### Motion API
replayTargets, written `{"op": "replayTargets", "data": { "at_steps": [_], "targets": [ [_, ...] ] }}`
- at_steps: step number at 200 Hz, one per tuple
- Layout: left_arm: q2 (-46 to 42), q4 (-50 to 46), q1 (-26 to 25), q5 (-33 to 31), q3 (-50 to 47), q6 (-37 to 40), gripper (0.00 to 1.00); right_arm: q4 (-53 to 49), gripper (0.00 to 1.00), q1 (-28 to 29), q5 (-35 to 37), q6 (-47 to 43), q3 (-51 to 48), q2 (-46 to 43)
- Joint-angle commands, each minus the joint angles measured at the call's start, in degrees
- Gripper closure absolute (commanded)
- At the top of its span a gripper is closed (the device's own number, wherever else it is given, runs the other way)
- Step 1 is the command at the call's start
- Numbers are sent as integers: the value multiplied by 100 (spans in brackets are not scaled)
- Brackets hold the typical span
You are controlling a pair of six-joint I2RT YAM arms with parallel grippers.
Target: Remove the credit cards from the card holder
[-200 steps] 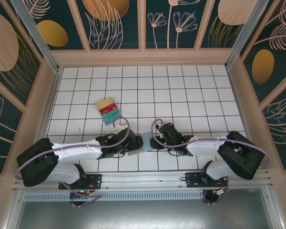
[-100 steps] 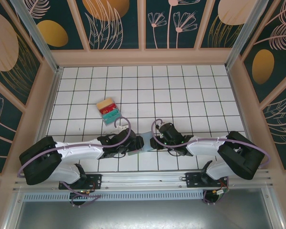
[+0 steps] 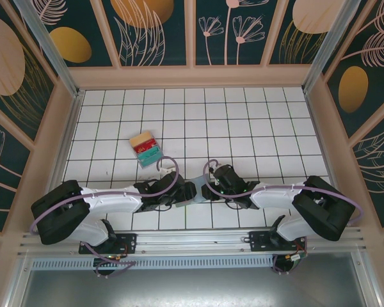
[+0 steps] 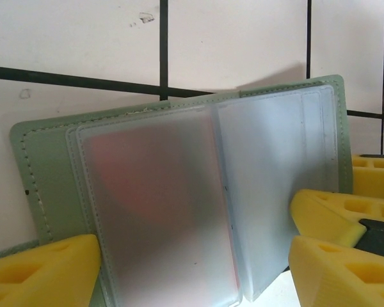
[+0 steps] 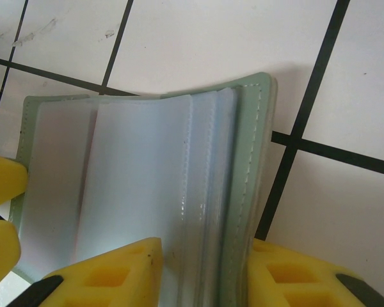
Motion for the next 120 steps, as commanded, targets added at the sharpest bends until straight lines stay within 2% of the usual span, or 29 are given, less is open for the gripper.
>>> {"op": "replayTargets", "data": {
  "at_steps": [1, 120],
  "targets": [
    [98, 196, -34, 295, 59, -29, 22, -36, 65, 44, -32, 2, 97, 76],
    [52, 592, -34, 440, 48, -3, 21, -21, 66, 46, -63, 3, 107, 94]
  ]
}}
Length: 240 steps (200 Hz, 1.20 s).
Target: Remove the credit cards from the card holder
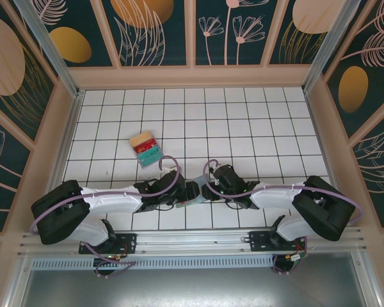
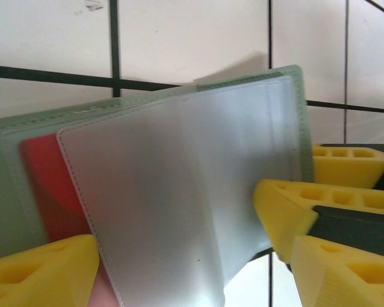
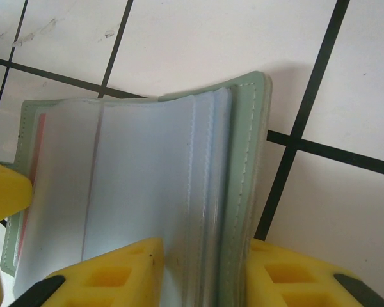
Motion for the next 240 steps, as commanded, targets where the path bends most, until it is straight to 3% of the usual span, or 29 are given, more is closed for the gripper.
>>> {"op": "replayTargets", "data": {
  "at_steps": [1, 94, 168, 240],
  "targets": [
    [57, 247, -33, 132, 44, 2, 21, -22, 66, 42, -61, 2, 106, 94],
    [145, 786, -36, 276, 312, 59, 21, -56, 66, 41, 31, 9, 89, 12],
    [671, 908, -120, 416, 898, 85, 21, -152, 65, -184, 535, 210, -311, -1040],
    [-184, 498, -122, -92, 373, 15, 22, -93, 64, -356, 472, 230, -448, -1304]
  ]
}}
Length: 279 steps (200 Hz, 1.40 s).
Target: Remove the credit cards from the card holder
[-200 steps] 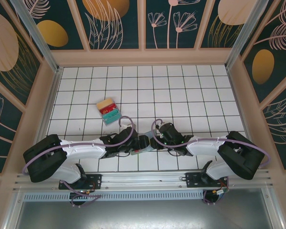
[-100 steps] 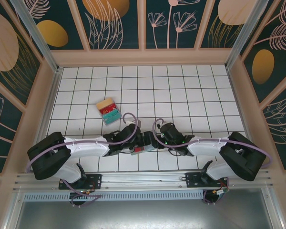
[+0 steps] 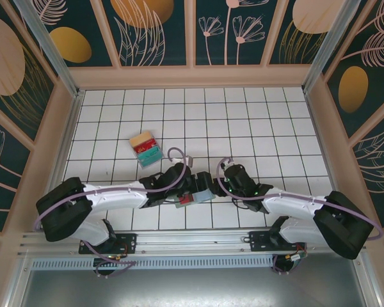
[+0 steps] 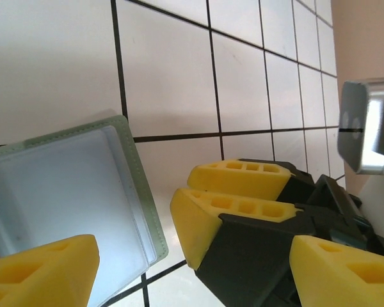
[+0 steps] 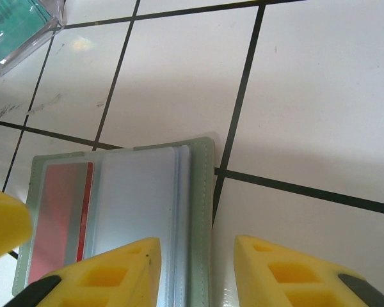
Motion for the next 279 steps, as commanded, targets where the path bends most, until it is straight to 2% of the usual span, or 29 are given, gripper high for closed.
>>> {"op": "replayTargets", "data": {
  "at_steps": [1, 26, 45, 82, 94, 106, 119, 143, 201, 279],
  "targets": [
    [-354, -169, -45, -244, -265, 8, 22, 143, 64, -42, -35, 73, -63, -126],
    [-735, -485, -44, -512, -533, -64, 26, 244, 64, -42, -136, 15, -115, -253],
    [-1140, -768, -39, -870, -821, -193, 49, 424, 64, -33, -423, -21, -151, -306],
    [-1733, -838, -41, -1182, -1412, -358, 69, 524, 64, 187, -888, 60, 81, -145],
    [-1769, -834, -41, -1198, -1492, -357, 81, 479, 64, 263, -914, 89, 215, -30],
    [-1738, -802, -41, -1192, -1526, -330, 83, 477, 64, 320, -1031, 120, 346, 110],
    [-1651, -772, -44, -1175, -1535, -312, 93, 464, 65, 365, -1152, 160, 495, 295],
    [-1440, -807, -44, -1162, -1540, -303, 100, 468, 68, 452, -1306, 209, 704, 667],
    [-977, -791, -43, -1168, -1533, -278, 100, 650, 69, 599, -1452, 355, 912, 1286],
    [-512, -527, -39, -956, -1454, -232, 97, 661, 69, 620, -1450, 354, 939, 1423]
  ]
}}
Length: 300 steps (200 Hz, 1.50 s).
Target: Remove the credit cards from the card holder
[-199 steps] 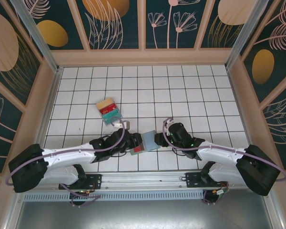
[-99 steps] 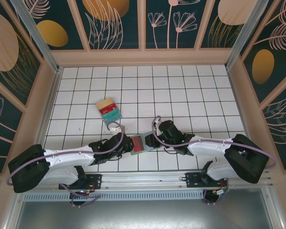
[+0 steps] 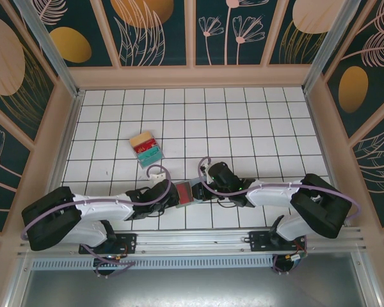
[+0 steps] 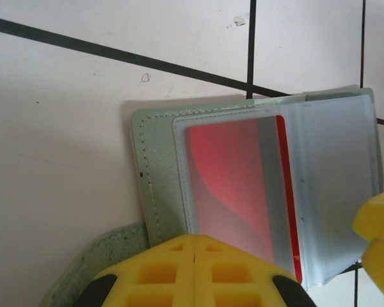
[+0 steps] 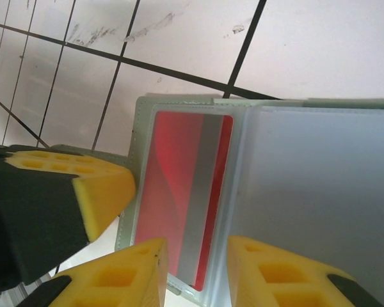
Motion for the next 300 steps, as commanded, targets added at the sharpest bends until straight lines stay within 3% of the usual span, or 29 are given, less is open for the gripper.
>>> {"op": "replayTargets", "data": {
  "at_steps": [1, 145, 213, 248, 300],
  "targets": [
    [150, 151, -26, 61, 38, 69, 97, 163, 69, 55, -65, 75, 145, 78],
    [475, -120, -28, 158, 457, 260, 97, -132, 73, 45, 183, 80, 223, 300],
    [410, -201, -28, 158, 484, 281, 96, -1070, 66, -330, 1415, -119, 104, -653],
    [469, -191, -28, 195, 497, 289, 96, -957, 66, -788, 1156, -128, -158, -463],
    [610, -114, -24, 277, 525, 291, 96, -547, 68, -734, 726, -101, -281, -72]
  ]
}}
